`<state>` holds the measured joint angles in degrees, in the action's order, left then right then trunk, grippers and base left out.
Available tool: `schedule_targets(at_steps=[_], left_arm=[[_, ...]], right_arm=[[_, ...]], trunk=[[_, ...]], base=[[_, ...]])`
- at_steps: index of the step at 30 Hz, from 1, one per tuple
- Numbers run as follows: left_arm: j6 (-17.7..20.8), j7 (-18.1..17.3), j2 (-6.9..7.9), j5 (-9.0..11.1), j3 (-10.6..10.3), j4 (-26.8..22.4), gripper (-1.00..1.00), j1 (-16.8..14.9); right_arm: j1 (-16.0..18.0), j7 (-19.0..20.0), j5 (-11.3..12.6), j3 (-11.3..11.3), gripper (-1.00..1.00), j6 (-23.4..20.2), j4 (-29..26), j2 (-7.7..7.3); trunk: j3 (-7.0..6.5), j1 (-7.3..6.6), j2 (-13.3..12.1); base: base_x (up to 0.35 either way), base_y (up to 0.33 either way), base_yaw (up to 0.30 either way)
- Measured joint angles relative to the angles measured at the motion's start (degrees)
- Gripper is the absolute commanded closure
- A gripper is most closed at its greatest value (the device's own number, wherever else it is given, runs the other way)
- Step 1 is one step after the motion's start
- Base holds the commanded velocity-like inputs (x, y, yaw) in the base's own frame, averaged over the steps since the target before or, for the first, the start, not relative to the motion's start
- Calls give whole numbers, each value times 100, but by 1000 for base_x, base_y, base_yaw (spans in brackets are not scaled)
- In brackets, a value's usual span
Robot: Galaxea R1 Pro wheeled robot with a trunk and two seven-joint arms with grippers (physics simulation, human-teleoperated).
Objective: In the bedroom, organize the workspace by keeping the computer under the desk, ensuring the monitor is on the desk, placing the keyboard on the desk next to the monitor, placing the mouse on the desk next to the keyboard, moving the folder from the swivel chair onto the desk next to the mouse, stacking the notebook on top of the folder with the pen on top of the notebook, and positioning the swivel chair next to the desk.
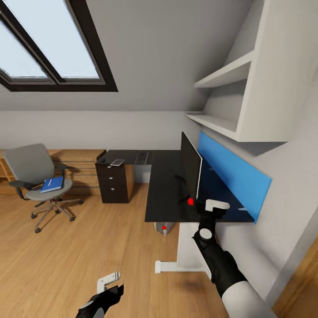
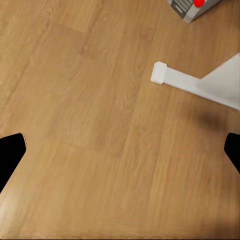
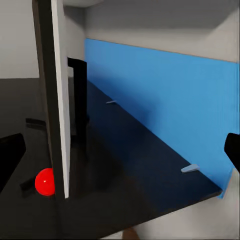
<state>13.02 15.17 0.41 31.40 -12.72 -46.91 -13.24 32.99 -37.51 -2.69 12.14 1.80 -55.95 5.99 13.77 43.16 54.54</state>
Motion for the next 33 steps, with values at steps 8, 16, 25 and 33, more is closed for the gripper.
schedule_targets(at_steps=[8,16,25,33], left_arm=[[6,0,3,14,-23,78,-100,0],[-6,0,-14,-6,-50,480,-100,0],[-509,3,-7,0,-16,531,-100,0],[-537,4,-8,34,3,839,-100,1]], right_arm=[[0,16,6,1,-100,0,11,7],[0,24,11,40,-100,39,195,15],[-181,-19,67,61,-100,356,250,94],[-852,-6,57,34,-100,1800,2457,36]], trunk=[[0,0,0],[0,0,0],[1,-3,0],[2,-4,0]], base=[[-336,0,0],[-335,0,0],[-225,0,0],[-2,0,0]])
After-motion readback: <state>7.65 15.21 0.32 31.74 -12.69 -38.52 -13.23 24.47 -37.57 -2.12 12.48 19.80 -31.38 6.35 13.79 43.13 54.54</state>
